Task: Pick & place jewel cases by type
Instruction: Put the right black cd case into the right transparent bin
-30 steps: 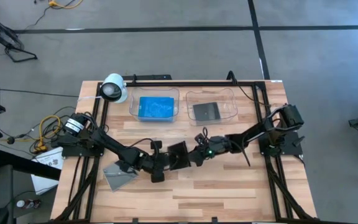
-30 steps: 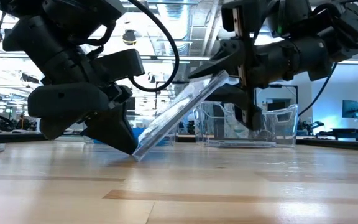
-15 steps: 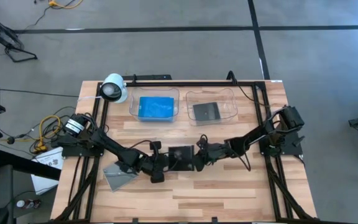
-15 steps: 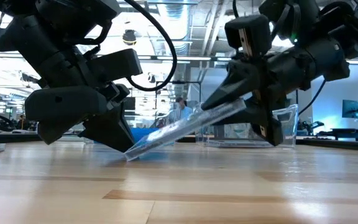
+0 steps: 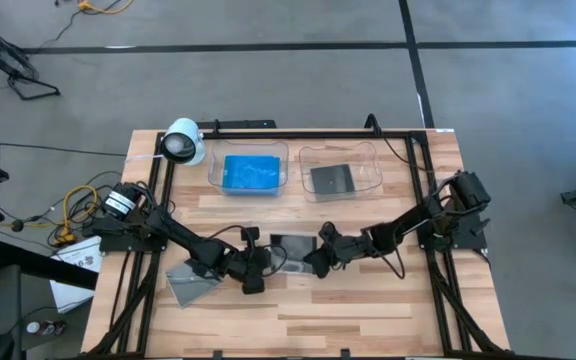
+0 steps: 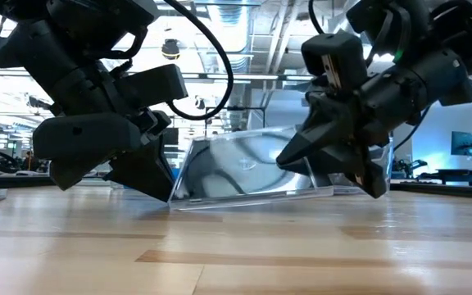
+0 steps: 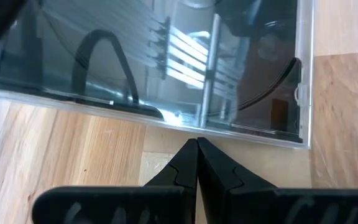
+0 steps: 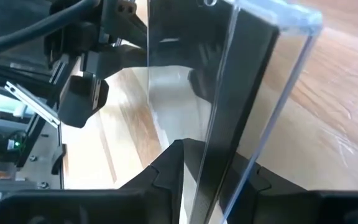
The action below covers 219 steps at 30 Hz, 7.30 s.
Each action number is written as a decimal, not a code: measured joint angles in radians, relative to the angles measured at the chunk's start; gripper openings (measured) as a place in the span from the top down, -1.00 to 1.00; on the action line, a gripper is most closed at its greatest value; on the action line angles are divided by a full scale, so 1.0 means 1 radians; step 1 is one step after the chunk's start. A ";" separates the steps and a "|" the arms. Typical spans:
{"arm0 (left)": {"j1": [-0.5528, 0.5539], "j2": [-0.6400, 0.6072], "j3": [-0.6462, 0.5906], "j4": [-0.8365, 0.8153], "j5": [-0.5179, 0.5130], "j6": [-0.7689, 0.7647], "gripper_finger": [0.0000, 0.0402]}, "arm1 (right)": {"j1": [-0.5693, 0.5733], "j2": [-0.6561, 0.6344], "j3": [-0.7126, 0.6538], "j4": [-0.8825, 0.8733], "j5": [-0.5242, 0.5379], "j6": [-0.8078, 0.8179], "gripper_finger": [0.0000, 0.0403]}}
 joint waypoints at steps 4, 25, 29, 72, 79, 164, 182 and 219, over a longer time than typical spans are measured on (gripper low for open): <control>0.000 0.000 0.000 0.000 -0.001 0.000 1.00 | 0.016 0.000 0.000 -0.001 0.034 -0.022 0.63; 0.000 0.003 0.000 0.000 -0.043 -0.028 1.00 | 0.073 -0.048 -0.001 -0.009 0.183 -0.141 0.63; 0.000 0.003 0.000 0.000 -0.045 -0.028 1.00 | 0.073 -0.105 -0.001 -0.039 0.219 -0.188 0.65; 0.001 0.003 -0.002 0.013 -0.051 -0.018 1.00 | -0.077 -0.885 -0.001 -0.573 0.653 -0.550 0.87; 0.001 0.003 -0.002 0.013 -0.050 -0.016 1.00 | -0.200 -0.919 -0.001 -0.708 0.643 -0.496 0.85; 0.001 0.003 -0.002 0.013 -0.048 -0.007 1.00 | -0.595 -0.502 -0.004 -0.531 0.151 -0.153 0.82; 0.001 0.003 -0.002 0.013 -0.048 -0.008 1.00 | -0.595 -0.503 -0.004 -0.548 0.150 -0.137 0.75; 0.001 0.003 -0.002 0.013 -0.048 -0.008 1.00 | -0.595 -0.503 -0.004 -0.578 0.140 -0.216 0.03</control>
